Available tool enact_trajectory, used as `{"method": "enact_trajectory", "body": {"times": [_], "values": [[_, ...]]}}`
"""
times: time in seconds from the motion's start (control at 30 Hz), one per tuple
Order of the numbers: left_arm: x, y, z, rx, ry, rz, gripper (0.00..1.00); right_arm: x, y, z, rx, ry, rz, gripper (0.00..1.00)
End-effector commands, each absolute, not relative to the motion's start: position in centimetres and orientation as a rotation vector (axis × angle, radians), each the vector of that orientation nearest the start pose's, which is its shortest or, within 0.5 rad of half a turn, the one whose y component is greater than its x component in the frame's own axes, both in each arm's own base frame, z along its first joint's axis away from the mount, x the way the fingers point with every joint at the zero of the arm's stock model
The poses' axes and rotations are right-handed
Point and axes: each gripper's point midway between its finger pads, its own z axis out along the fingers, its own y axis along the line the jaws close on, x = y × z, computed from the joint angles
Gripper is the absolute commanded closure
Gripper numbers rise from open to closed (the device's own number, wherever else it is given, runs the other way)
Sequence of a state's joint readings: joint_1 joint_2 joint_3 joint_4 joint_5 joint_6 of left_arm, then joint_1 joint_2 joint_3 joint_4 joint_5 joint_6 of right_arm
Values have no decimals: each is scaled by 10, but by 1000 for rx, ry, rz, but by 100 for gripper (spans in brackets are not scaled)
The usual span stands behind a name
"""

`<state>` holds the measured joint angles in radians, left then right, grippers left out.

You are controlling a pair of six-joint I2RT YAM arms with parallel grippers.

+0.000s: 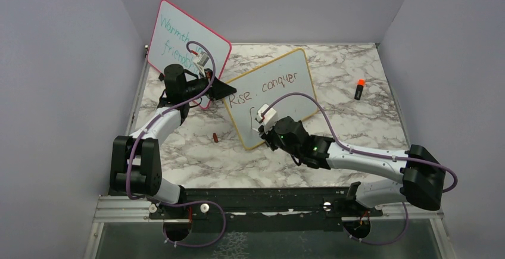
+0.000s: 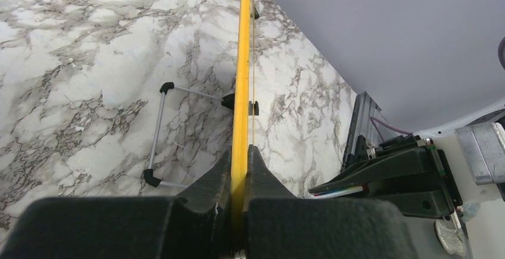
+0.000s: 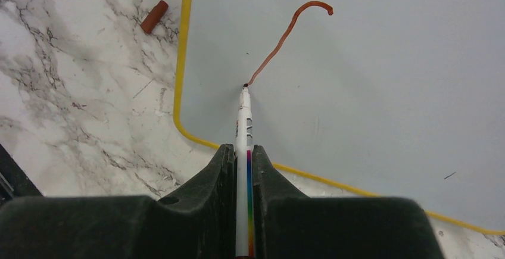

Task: Write a sentence on the whiteboard

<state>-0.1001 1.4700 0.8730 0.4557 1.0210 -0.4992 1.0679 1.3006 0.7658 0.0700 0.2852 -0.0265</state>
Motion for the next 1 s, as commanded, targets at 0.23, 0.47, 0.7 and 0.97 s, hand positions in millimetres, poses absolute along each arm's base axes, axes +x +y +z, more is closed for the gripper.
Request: {"method": "enact_trajectory", "body": {"times": [0.23, 0.47, 0.7, 0.97], "values": [[353, -193, 227, 452, 1775, -1290, 100, 235, 324, 193, -751, 1728, 465, 100], [353, -193, 227, 451, 1776, -1290, 100, 248, 320, 196, -679, 1716, 407, 100], [353, -193, 227, 452, 1775, -1289, 100, 251, 329, 194, -694, 1711, 412, 100], [353, -193, 227, 452, 1775, -1290, 100, 255, 327, 185, -691, 1727, 372, 99]]}}
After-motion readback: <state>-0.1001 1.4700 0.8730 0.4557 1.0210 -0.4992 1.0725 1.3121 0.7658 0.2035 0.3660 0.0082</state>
